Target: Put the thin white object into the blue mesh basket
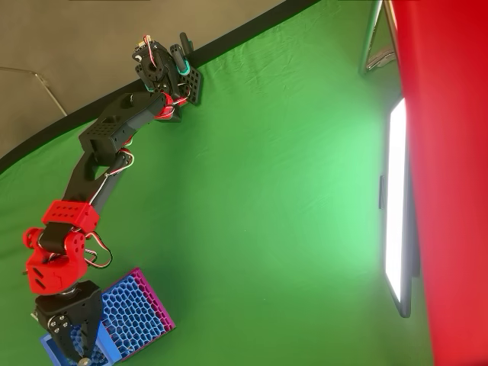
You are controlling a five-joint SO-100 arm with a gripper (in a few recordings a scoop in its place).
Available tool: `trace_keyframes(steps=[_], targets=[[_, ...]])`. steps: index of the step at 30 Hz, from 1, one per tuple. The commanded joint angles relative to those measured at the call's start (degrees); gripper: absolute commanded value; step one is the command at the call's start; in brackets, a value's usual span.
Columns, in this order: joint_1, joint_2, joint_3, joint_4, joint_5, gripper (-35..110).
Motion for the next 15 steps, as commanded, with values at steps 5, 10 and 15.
trace_keyframes(steps=[5, 10, 15], targets=[[1.1, -2.5, -3.3, -6.3, -4.7, 2], [1.2, -6.1, -5.8, -7.0, -4.1, 2], [0.6, -8.6, -7.5, -6.7, -2.3, 2]])
